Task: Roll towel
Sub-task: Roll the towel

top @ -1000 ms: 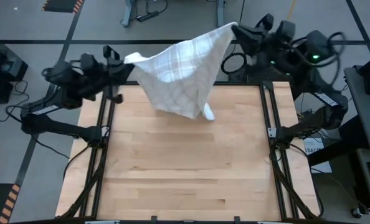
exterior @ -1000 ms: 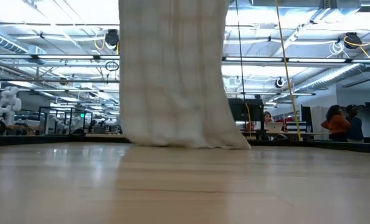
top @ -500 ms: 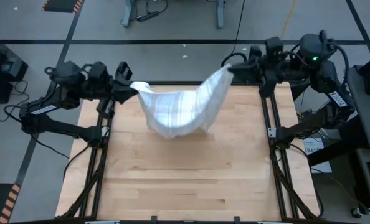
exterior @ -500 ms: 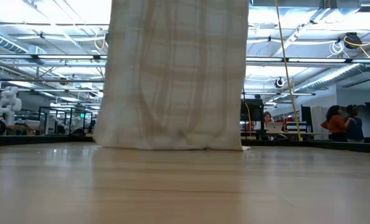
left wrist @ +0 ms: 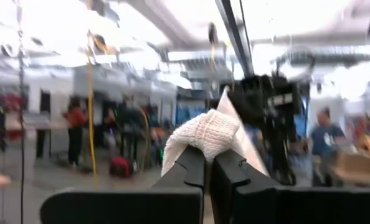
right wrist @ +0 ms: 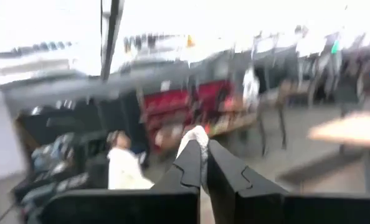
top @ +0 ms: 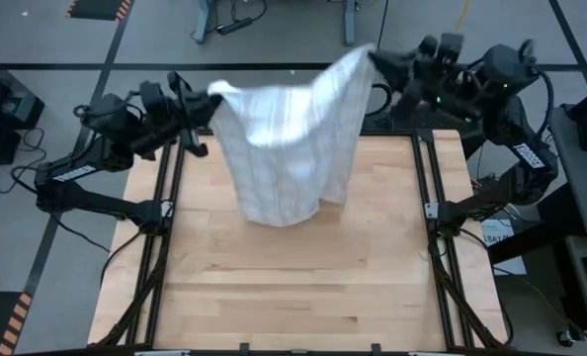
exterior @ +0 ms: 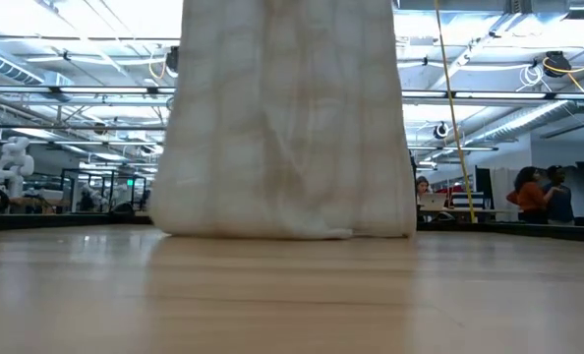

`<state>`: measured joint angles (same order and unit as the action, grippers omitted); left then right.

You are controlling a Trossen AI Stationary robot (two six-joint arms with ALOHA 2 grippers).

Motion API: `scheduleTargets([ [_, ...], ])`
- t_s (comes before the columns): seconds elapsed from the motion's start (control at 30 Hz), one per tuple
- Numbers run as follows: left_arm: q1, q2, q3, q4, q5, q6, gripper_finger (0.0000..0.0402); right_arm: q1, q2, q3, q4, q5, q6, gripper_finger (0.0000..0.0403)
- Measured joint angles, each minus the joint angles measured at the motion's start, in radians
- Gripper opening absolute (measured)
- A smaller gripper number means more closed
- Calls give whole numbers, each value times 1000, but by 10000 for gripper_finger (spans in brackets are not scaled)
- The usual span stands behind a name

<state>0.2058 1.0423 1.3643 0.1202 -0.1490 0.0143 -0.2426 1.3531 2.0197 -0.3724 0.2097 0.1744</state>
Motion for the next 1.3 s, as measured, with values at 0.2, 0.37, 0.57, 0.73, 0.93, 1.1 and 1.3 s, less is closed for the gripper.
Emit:
scheduleTargets([
  [0.2,88,66,0,257,-3,26,4,-85,56,-1,246,-3,-151,2],
  [0.37,161,126,1,595,56,-50,4,-131,92,13,511,-112,-177,2],
  [0.57,194,135,47,677,327,-300,4,-99,95,137,356,-255,-63,2],
  [0.73,193,107,51,595,644,-557,4,-58,68,223,0,-370,138,2],
  [0.93,176,83,51,436,969,-851,4,1,33,228,-345,-518,286,2],
  [1.1,136,63,51,345,1108,-962,4,65,26,227,-541,-534,308,2],
  [1.3,119,17,51,55,1168,-977,4,123,26,227,-701,-555,342,2],
])
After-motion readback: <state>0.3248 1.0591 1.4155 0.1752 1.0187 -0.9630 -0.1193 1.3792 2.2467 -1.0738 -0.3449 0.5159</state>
